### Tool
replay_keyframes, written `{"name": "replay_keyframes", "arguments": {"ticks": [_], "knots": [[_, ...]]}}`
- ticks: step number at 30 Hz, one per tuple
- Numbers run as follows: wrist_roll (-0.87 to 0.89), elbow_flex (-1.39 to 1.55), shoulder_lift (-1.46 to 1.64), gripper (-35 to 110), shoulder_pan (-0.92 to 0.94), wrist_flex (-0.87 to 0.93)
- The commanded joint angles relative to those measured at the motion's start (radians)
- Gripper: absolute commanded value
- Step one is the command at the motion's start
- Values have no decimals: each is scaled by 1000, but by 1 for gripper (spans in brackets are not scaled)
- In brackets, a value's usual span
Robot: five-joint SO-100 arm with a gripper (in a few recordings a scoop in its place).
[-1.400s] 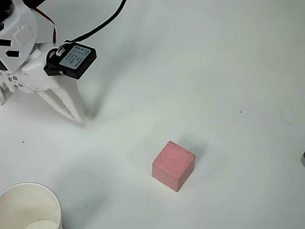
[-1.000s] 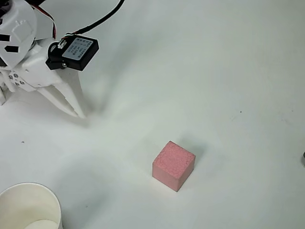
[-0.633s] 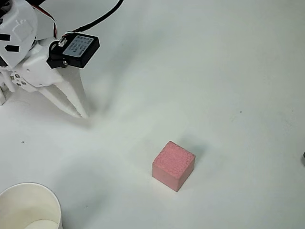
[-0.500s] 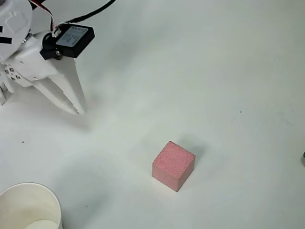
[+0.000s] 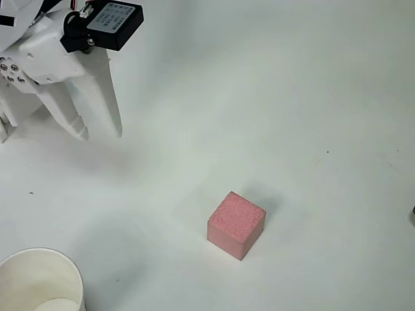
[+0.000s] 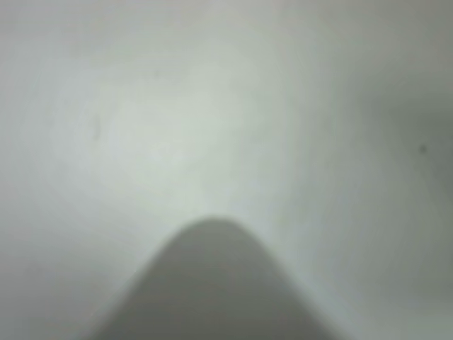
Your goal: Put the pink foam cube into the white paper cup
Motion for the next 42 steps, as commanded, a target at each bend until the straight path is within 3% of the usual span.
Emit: {"name": "replay_keyframes", "arguments": {"ticks": [1,17,42], "knots": [[-18,-164,-95,32,-20,-57],[92,-462,-543,42,-51,-87],[49,-937,-1048,48,-120,-89]]}}
